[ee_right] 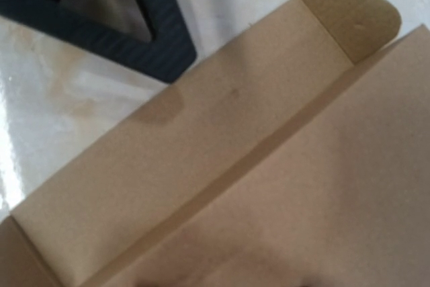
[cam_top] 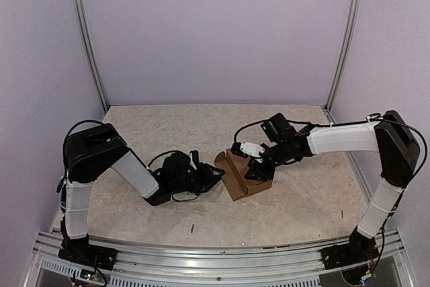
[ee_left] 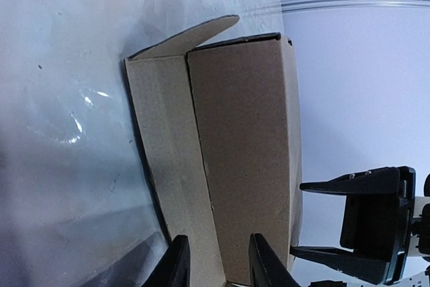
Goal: Fold the paper box
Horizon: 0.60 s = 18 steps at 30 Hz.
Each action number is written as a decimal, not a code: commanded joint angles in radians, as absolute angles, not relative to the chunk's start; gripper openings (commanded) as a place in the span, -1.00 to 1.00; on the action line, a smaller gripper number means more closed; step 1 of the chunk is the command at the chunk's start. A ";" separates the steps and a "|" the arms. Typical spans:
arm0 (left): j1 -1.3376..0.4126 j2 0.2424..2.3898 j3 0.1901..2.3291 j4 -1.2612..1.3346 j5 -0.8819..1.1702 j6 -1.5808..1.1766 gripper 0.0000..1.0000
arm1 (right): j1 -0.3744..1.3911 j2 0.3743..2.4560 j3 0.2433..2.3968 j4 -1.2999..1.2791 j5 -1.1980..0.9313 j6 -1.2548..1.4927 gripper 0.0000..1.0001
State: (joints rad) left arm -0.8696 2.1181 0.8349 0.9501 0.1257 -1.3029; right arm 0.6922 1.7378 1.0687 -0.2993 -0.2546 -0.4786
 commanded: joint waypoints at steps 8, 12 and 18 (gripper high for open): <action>-0.894 2.014 0.869 0.531 -0.086 -1.271 -0.02 | 0.698 1.791 1.045 -0.361 -0.235 -0.476 -0.01; -0.859 1.975 0.907 0.424 -0.065 -1.253 0.04 | 0.698 1.799 1.049 -0.364 -0.240 -0.476 -0.01; -0.823 2.033 0.986 0.384 -0.006 -1.261 0.03 | 0.696 1.789 1.053 -0.365 -0.251 -0.467 -0.01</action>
